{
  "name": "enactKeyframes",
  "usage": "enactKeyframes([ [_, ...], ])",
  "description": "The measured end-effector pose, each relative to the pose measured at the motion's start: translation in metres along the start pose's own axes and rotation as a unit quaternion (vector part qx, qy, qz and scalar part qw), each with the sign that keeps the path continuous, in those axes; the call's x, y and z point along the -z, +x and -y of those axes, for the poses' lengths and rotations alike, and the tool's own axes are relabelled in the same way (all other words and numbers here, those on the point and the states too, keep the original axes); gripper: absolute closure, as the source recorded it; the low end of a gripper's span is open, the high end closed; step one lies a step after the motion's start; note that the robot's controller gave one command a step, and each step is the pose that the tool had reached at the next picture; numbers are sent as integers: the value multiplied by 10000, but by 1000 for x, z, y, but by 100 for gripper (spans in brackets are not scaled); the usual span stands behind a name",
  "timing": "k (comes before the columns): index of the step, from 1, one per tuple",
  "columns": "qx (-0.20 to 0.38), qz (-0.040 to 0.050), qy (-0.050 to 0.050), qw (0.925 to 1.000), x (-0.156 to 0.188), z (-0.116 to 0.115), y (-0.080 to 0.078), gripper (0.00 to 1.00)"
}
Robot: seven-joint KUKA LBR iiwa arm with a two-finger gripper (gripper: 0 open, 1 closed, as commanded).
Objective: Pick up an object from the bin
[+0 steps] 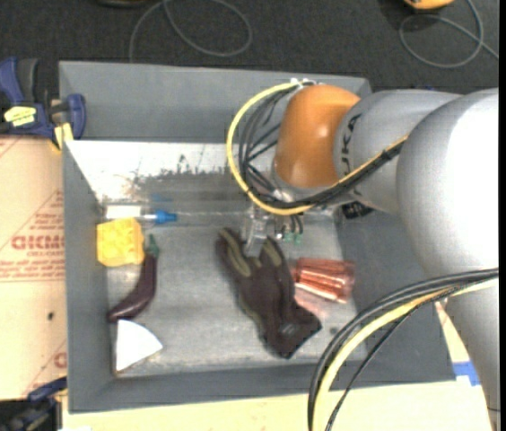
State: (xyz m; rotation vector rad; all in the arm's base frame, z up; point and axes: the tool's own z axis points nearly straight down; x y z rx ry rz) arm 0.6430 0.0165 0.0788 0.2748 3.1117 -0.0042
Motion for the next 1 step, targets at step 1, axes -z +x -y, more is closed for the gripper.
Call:
enactKeyframes([
  [1,3,0,1,10000,0,0,0,100],
])
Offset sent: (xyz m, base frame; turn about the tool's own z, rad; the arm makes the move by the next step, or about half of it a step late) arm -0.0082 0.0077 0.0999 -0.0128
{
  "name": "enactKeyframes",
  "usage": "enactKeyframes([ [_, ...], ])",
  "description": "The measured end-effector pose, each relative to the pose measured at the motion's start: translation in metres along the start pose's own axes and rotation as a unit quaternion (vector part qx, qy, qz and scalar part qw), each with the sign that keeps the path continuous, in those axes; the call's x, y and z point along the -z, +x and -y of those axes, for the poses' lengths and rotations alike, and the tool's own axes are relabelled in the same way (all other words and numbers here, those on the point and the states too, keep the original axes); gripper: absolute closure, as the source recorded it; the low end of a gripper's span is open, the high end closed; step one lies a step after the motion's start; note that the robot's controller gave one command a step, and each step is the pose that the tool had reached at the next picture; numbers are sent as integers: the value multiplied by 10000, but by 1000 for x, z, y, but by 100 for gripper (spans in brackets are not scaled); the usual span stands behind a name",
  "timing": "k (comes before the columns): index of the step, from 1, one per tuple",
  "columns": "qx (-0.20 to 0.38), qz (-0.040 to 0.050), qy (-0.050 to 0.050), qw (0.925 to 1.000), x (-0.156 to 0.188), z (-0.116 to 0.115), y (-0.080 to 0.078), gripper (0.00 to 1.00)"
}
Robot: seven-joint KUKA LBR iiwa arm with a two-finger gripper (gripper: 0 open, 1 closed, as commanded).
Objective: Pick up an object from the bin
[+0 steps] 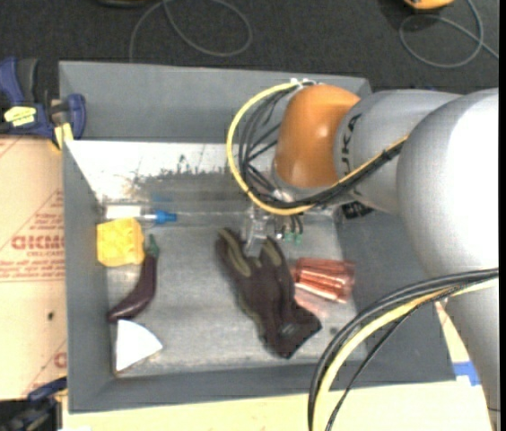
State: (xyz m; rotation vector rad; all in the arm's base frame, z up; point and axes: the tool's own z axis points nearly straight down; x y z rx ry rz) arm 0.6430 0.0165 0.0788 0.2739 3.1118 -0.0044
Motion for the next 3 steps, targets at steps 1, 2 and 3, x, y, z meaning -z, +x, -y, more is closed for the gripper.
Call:
enactKeyframes([
  [1,77,19,0,10000,101,-5,6,100],
  [2,79,20,2,10000,101,-5,6,100],
  [3,-179,43,0,9998,218,-4,-3,100],
])
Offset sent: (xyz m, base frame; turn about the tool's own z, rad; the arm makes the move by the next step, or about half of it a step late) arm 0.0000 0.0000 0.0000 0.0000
